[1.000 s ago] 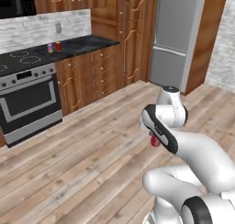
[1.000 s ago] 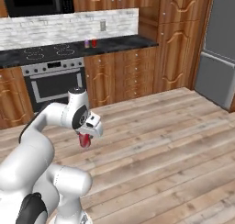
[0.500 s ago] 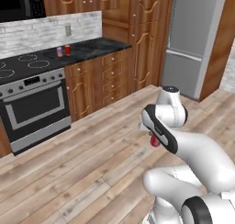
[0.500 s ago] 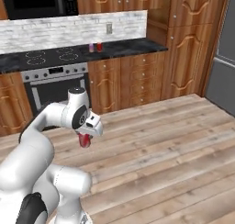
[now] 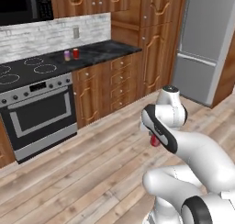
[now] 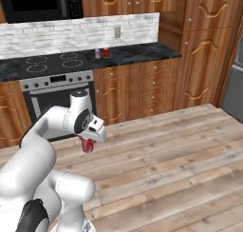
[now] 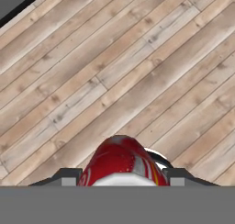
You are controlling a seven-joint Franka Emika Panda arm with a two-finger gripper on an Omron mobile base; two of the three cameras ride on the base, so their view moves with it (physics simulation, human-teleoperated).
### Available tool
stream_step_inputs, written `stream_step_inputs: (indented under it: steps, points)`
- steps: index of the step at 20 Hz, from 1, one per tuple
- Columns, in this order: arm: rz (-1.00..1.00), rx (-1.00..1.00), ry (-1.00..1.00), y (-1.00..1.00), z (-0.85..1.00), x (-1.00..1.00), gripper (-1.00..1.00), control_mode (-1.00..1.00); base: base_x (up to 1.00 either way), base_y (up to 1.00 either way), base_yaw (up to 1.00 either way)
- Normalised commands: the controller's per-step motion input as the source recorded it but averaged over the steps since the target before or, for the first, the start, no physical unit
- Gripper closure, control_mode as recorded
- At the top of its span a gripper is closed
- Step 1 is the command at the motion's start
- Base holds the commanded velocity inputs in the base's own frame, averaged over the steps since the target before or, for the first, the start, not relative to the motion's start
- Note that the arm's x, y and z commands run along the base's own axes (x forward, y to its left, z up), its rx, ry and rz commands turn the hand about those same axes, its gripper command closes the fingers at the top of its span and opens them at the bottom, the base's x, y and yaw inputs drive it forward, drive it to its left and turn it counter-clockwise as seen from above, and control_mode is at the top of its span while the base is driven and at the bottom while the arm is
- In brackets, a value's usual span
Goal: Four empty soda cans are scattered around the kitchen. Gather all the cans and cluster them next to the stove for recycling.
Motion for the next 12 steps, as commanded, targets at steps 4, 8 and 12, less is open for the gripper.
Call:
stream_step_inputs:
  steps: [4, 8, 12]
  points:
    - [0.00, 0.00, 0.00, 0.00, 0.00, 0.00, 1.00, 1.00, 0.61, -0.01, 0.08]
    - [0.00, 0.00, 0.00, 0.00, 0.00, 0.00, 1.00, 1.00, 0.61, -0.10, 0.08]
    - [0.00, 0.00, 0.00, 0.00, 0.00, 0.00, 1.00, 1.00, 0.61, -0.11, 0.09]
